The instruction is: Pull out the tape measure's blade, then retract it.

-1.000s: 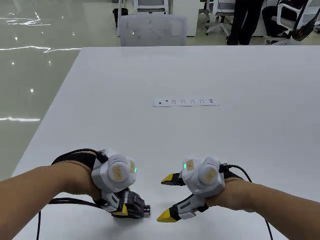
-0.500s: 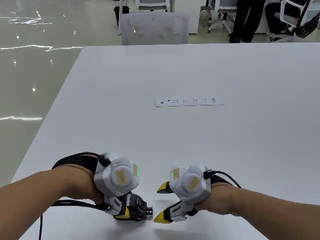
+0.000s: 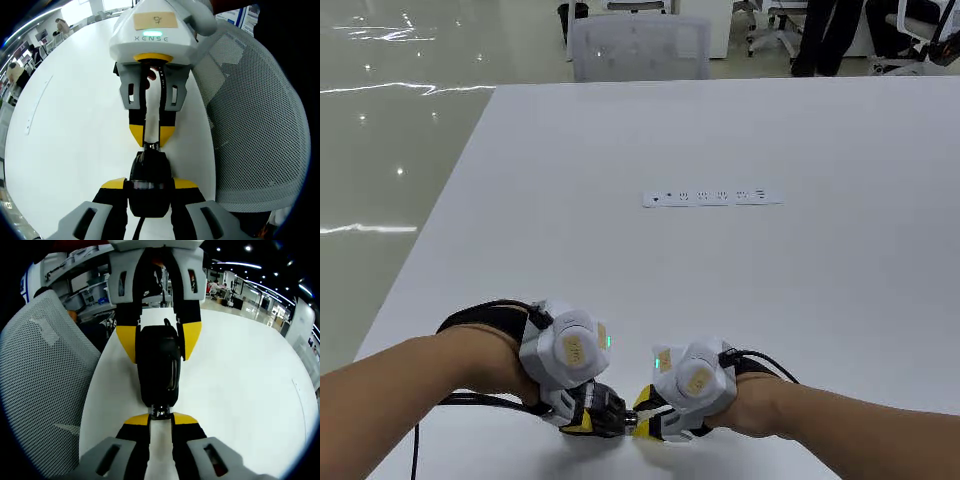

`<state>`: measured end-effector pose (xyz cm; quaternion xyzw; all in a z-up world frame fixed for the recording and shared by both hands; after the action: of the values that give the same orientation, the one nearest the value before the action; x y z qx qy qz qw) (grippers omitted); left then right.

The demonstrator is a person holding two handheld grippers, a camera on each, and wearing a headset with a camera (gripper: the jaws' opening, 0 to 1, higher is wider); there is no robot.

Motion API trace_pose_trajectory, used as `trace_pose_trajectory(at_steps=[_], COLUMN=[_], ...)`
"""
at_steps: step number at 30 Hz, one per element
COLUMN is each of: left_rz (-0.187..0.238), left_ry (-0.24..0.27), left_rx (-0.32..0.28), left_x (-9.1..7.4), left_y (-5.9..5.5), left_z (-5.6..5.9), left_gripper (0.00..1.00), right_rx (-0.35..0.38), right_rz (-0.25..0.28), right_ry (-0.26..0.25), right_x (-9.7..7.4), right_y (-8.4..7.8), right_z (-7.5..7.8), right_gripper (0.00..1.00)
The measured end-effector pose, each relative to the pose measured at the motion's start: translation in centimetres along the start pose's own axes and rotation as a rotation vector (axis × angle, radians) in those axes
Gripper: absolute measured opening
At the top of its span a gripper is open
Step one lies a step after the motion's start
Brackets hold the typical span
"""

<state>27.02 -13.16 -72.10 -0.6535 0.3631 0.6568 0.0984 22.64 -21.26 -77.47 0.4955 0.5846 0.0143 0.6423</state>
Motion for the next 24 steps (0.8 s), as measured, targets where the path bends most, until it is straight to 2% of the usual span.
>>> trace_pose_trajectory(at_steps=[4, 7, 10, 16, 20, 24], left_rz=[0.006, 0.008, 0.012, 0.016, 0.014, 0.01], left_ry=[0.003, 0.003, 0.003, 0.0, -0.002, 0.001], left_rx=[-0.006, -0.012, -0.013, -0.022, -0.024, -0.03], left_x=[0.01, 0.02, 0.03, 0.05, 0.03, 0.03], left_y=[-0.03, -0.04, -0.05, -0.12, -0.1, -0.12], left_z=[0.01, 0.0, 0.02, -0.01, 0.0, 0.01], left_gripper=[0.29, 0.29, 0.3, 0.3, 0.3, 0.3], right_rx=[-0.017, 0.035, 0.024, -0.01, -0.024, -0.037], right_rz=[-0.006, -0.004, -0.019, -0.005, 0.011, -0.001], right_ry=[-0.001, 0.003, 0.005, 0.017, 0.009, -0.005], right_x=[0.44, 0.7, 0.66, 0.71, 0.65, 0.64], right_y=[0.19, 0.23, 0.33, 0.17, 0.18, 0.39], right_z=[-0.05, 0.12, 0.05, 0.14, 0.0, -0.04], right_gripper=[0.15, 0.15, 0.15, 0.15, 0.14, 0.13])
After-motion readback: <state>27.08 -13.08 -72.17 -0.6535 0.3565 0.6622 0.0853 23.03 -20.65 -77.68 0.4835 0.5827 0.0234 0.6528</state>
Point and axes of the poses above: the centre of the closed fingertips' face, and the gripper's own axes: x roughly forward along the fingers, z roughly to its right, y roughly out of its top, the point moved 6 cm from there along -x, roughly backward along the fingers, and after that the axes turned 15 degrees about x, right-handed, at the moved point
